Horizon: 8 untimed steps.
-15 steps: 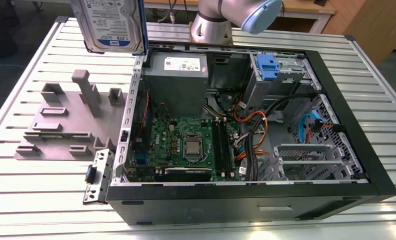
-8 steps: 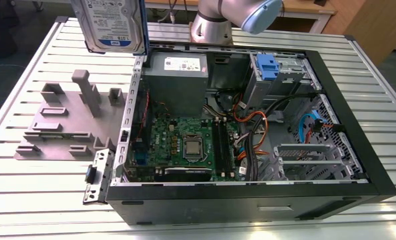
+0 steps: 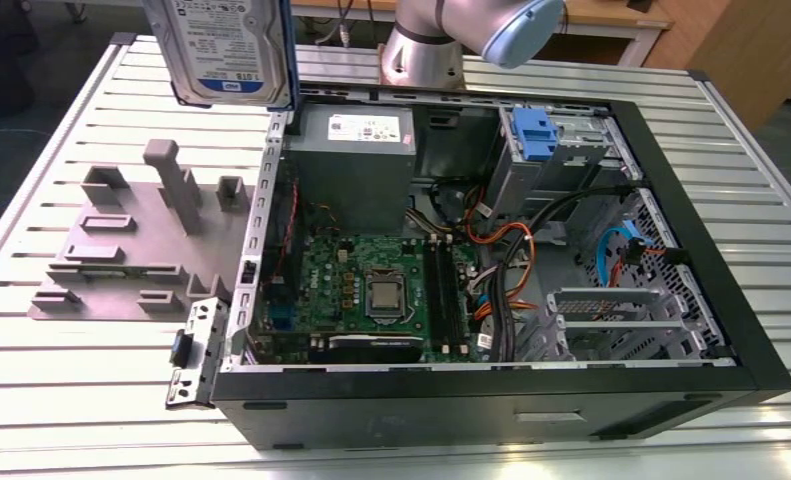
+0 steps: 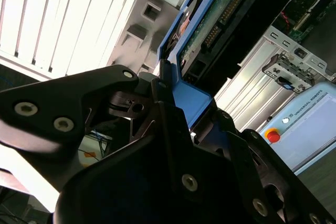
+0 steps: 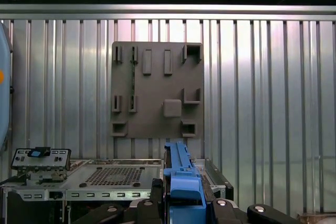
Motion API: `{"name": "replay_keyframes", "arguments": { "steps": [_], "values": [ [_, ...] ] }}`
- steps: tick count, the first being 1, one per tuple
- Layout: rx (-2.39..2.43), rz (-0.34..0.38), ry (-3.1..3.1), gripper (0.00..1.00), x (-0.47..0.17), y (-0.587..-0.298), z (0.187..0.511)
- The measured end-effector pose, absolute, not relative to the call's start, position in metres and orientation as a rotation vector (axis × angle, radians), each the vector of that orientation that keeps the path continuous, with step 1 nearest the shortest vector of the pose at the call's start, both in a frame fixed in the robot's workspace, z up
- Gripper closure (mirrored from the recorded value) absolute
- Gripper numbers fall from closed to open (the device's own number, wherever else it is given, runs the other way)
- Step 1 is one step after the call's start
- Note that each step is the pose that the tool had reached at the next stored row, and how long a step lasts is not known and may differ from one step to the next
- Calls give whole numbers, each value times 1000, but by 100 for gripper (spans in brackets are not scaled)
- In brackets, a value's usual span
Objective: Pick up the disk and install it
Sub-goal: 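Pick up the disk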
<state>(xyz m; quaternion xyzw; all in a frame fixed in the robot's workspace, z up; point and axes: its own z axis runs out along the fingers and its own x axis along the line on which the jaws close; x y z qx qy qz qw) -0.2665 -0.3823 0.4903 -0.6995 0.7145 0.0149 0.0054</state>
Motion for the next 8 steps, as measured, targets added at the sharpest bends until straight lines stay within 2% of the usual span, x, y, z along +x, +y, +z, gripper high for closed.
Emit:
{"name": "replay_keyframes", "arguments": {
  "steps": [8],
  "values": [
    [-2190, 47, 2237, 64, -264, -382, 490]
  ]
}}
